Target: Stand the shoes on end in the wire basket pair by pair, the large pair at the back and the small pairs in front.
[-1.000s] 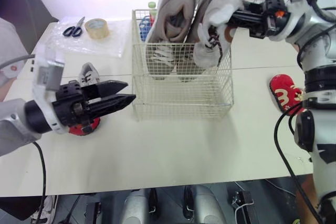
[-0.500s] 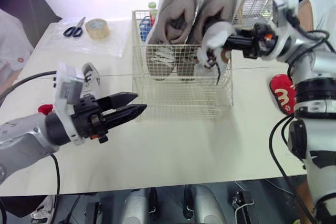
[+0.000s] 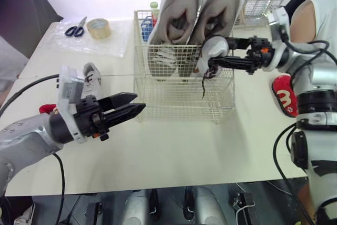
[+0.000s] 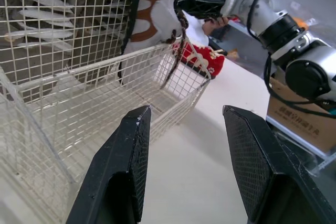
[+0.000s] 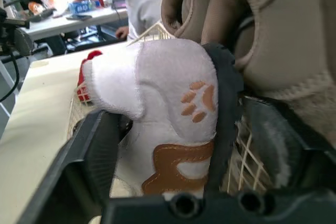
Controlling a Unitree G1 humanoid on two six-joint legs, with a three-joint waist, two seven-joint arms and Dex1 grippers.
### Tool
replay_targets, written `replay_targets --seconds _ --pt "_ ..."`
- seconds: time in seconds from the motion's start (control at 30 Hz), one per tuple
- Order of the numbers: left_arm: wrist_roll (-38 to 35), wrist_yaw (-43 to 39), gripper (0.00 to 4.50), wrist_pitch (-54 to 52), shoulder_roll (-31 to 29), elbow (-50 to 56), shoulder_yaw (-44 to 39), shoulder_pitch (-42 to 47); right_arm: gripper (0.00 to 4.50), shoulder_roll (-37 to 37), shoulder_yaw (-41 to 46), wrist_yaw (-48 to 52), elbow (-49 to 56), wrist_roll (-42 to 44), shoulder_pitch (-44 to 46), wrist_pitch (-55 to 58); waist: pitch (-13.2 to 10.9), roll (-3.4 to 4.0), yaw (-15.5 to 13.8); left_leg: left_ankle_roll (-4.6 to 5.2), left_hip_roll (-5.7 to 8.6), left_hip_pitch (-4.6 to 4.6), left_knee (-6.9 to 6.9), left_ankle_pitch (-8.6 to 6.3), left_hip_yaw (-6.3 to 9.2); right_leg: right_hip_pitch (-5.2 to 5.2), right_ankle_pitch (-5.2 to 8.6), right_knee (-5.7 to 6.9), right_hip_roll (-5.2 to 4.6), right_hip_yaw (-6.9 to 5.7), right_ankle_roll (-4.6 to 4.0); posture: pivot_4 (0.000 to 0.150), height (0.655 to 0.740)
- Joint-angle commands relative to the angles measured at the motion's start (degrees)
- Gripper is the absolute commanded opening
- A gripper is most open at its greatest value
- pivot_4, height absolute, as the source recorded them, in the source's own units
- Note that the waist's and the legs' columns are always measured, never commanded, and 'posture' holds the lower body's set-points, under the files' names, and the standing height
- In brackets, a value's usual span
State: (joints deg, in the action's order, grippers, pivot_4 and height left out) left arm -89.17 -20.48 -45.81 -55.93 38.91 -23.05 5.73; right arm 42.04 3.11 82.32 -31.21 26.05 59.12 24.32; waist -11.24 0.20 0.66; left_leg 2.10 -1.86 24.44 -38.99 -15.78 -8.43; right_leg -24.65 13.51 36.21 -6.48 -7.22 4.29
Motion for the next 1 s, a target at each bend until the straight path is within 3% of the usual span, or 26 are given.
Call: replay_targets --seconds 0.03,0.37,0.43,0.57,0.67,0.77,0.87,1.0 --pt "0.5 -0.6 2.26 0.9 0.5 0.8 -0.9 -0.7 3.93 3.0 3.2 -1.3 7.9 2.8 -1.3 4.9 0.0 0.00 0.1 0.00 0.00 0.00 0.00 0.00 0.00 0.00 0.00 0.00 0.00 0.00 0.00 0.150 0.7400" --pt "4.1 -2.7 2.26 0.7 1.4 -1.8 -2.1 -3.6 3.93 9.6 8.5 -6.7 23.7 8.8 -6.3 16.8 0.0 0.00 0.0 0.00 -0.02 -0.01 0.00 0.00 0.01 0.00 0.00 0.02 0.00 0.00 0.00 0.150 0.7400" --pt "3.8 -1.1 2.75 1.3 1.4 -5.1 -4.7 -2.7 4.47 10.6 11.3 -8.2 22.6 10.7 -2.6 18.0 0.0 0.00 0.0 0.00 -0.01 -0.01 -0.01 0.00 0.01 0.00 0.00 0.01 0.00 -0.01 0.00 0.150 0.7400" --pt "8.6 4.5 4.47 3.3 0.5 -17.1 -11.4 1.1 4.50 7.6 16.6 -13.8 23.1 19.9 7.5 23.8 -0.1 0.13 0.2 -0.02 -0.02 0.02 0.00 0.01 0.00 -0.12 0.00 0.07 0.00 0.02 -0.01 0.150 0.7400" --pt "16.0 7.6 4.47 2.6 -2.3 -26.4 -11.3 4.9 4.50 4.3 16.3 -16.1 27.5 25.6 9.5 28.1 0.0 -0.03 0.2 -0.07 -0.15 -0.04 0.04 0.03 0.05 -0.08 0.01 0.10 0.07 0.02 -0.02 0.150 0.7400" --pt "28.7 7.2 4.47 4.8 -7.3 -44.4 -5.9 14.0 4.50 -0.2 10.6 -12.9 38.8 32.8 4.9 32.3 0.1 -0.10 0.2 -0.07 -0.16 -0.04 0.04 0.03 0.00 -0.06 0.00 0.10 0.16 -0.03 -0.01 0.150 0.7400" --pt "40.7 -0.4 4.47 7.2 -9.2 -59.8 3.9 23.7 4.50 0.4 3.0 -8.2 45.6 30.1 -1.0 30.5 0.1 -0.10 -0.4 -0.04 -0.08 0.00 0.04 0.02 -0.07 -0.11 0.00 0.13 0.11 -0.04 0.00 0.150 0.7400" --pt "46.8 -22.0 4.47 6.5 -7.1 -79.1 11.2 37.6 4.50 1.9 -3.5 -4.4 48.9 25.3 -5.3 26.3 0.1 -0.31 -1.5 0.14 0.00 0.09 -0.03 -0.08 -0.41 -0.19 -0.01 0.10 -0.01 -0.02 0.02 0.150 0.7400"
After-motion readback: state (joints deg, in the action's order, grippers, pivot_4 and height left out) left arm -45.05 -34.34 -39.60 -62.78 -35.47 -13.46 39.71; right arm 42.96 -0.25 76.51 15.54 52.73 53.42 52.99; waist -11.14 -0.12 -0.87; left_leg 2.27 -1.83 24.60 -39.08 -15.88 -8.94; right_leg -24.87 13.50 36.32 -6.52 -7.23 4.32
